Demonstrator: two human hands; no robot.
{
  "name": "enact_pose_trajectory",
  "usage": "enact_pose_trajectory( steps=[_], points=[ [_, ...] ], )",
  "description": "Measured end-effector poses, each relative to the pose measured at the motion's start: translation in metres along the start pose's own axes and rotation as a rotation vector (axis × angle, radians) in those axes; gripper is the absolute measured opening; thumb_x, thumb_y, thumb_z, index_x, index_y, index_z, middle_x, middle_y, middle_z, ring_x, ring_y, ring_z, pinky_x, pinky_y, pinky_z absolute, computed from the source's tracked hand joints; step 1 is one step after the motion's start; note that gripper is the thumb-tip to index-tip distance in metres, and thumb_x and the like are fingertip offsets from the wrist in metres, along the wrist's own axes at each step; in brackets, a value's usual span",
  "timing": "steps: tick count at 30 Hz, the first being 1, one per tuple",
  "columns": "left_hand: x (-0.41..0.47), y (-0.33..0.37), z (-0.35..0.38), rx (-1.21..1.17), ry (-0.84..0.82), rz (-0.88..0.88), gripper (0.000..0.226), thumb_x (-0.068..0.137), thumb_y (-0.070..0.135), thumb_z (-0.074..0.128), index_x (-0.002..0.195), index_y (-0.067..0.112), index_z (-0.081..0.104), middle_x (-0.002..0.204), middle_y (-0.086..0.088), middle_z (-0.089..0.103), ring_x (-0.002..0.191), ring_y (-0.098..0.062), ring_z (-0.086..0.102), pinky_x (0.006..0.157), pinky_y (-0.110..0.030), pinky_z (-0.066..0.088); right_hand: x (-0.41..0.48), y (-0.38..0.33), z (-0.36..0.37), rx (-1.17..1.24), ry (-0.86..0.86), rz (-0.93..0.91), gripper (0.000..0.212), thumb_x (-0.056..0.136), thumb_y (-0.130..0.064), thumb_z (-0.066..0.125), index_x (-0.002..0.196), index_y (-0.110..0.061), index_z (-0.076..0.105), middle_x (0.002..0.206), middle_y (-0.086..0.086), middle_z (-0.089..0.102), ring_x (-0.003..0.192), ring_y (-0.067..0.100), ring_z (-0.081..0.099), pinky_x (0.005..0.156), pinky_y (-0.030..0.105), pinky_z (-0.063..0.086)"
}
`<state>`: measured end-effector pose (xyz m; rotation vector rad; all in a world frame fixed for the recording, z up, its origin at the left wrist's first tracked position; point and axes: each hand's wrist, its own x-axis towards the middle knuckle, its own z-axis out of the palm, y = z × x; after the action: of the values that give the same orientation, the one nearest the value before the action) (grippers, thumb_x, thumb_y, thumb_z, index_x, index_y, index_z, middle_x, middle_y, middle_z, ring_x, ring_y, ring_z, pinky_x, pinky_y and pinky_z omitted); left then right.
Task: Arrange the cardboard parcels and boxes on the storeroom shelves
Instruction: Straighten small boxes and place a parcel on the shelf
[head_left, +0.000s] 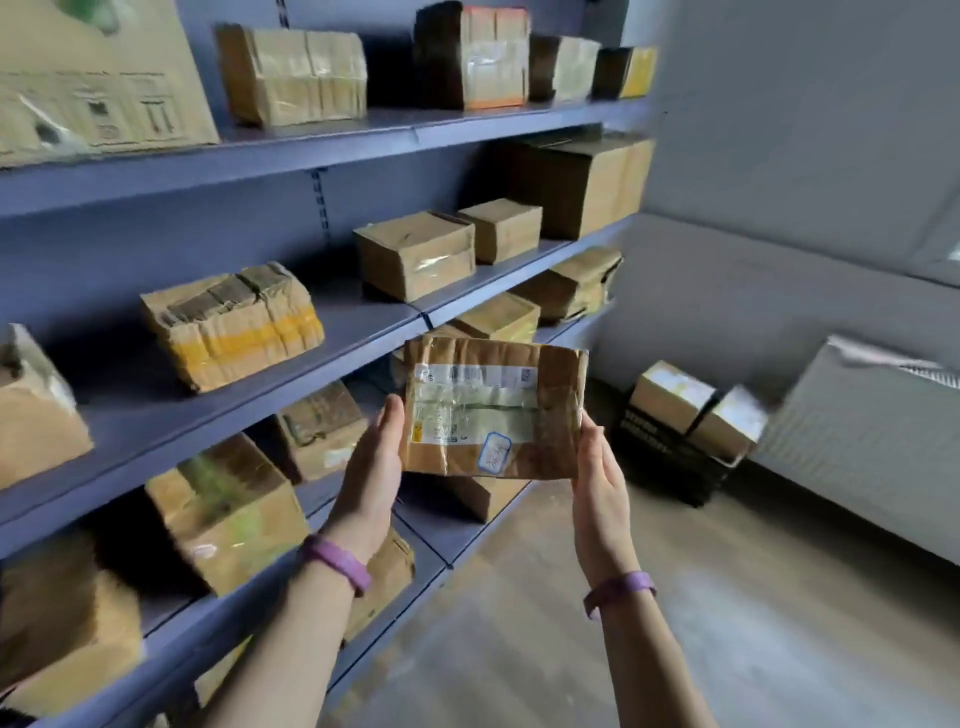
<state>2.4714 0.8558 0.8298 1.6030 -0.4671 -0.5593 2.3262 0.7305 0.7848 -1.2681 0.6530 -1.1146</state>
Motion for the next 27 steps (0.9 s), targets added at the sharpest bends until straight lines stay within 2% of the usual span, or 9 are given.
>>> enact_pose_trajectory(
  steps=[4,8,10,12,15,19,22,24,27],
  points=[
    [0.021,0.004,0.094,0.030,-0.105,0.009,0.061,0.101,0.064,0.027,0.141,0.026,0.053,0.132,0.007,0.057,0.103,-0.003,0.056,0.081,-0.009,0.038,0.049,-0.013,-0.074,0.002,0.065,-0.030,0.047,0.101,-0.051,0.037,0.135,-0.025,0.057,0.132,-0.011,0.064,0.127,0.003,0.055,0.102,0.018,0.044],
    [0.051,0.008,0.171,-0.013,-0.131,-0.049,0.063,0.099,0.067,0.031,0.147,0.029,0.049,0.144,0.001,0.055,0.130,-0.020,0.051,0.112,-0.037,0.036,0.092,-0.018,-0.131,-0.019,0.102,-0.038,0.047,0.098,-0.058,0.040,0.133,-0.032,0.057,0.130,-0.017,0.064,0.128,0.000,0.053,0.107,0.022,0.042],
    [0.068,0.010,0.208,-0.013,-0.151,-0.055,0.060,0.100,0.064,0.033,0.145,0.028,0.049,0.143,0.000,0.055,0.131,-0.022,0.050,0.116,-0.045,0.035,0.114,-0.017,-0.155,-0.012,0.105,-0.028,0.066,0.086,-0.076,0.046,0.134,-0.032,0.055,0.131,-0.021,0.063,0.130,-0.001,0.051,0.102,0.015,0.042],
    [0.090,0.009,0.243,0.027,-0.206,-0.050,0.066,0.098,0.068,0.031,0.145,0.027,0.051,0.142,0.001,0.056,0.131,-0.022,0.051,0.113,-0.040,0.037,0.139,-0.014,-0.178,-0.008,0.126,-0.023,0.086,0.077,-0.086,0.047,0.140,-0.028,0.052,0.136,-0.018,0.060,0.133,0.000,0.049,0.105,0.016,0.039],
    [0.128,0.006,0.293,0.026,-0.326,-0.022,0.079,0.088,0.083,0.029,0.146,0.033,0.049,0.142,0.005,0.057,0.130,-0.017,0.051,0.107,-0.033,0.037,0.183,-0.003,-0.207,-0.032,0.154,-0.038,0.094,0.079,-0.085,0.045,0.146,-0.018,0.048,0.144,-0.008,0.056,0.137,0.007,0.046,0.116,0.031,0.034],
    [0.195,-0.002,0.362,0.028,-0.347,-0.069,0.109,0.058,0.102,0.033,0.142,0.035,0.054,0.141,0.004,0.058,0.131,-0.020,0.052,0.117,-0.045,0.036,0.255,0.015,-0.241,-0.054,0.270,0.008,0.097,0.076,-0.088,0.045,0.145,-0.020,0.051,0.143,-0.010,0.056,0.137,0.006,0.045,0.120,0.036,0.029],
    [0.253,-0.006,0.419,0.010,-0.386,-0.103,0.123,0.047,0.109,0.033,0.144,0.035,0.051,0.147,0.005,0.053,0.137,-0.020,0.046,0.119,-0.047,0.031,0.319,0.022,-0.262,-0.065,0.305,0.014,0.071,0.085,-0.077,0.031,0.136,-0.033,0.054,0.138,-0.013,0.059,0.134,0.002,0.048,0.117,0.026,0.032],
    [0.288,0.002,0.455,-0.030,-0.413,-0.115,0.121,0.050,0.107,0.037,0.144,0.032,0.052,0.145,0.004,0.055,0.136,-0.020,0.047,0.118,-0.047,0.033,0.363,0.021,-0.272,-0.053,0.304,0.021,0.068,0.085,-0.078,0.028,0.131,-0.036,0.055,0.136,-0.014,0.060,0.131,0.001,0.050,0.118,0.029,0.032],
    [0.335,0.019,0.505,-0.079,-0.482,-0.076,0.094,0.076,0.089,0.037,0.145,0.027,0.052,0.146,0.002,0.055,0.136,-0.018,0.048,0.117,-0.041,0.034,0.427,0.023,-0.288,-0.060,0.291,0.013,0.101,0.069,-0.095,0.037,0.142,-0.027,0.051,0.143,-0.004,0.057,0.135,0.009,0.049,0.117,0.036,0.033]
  ],
)
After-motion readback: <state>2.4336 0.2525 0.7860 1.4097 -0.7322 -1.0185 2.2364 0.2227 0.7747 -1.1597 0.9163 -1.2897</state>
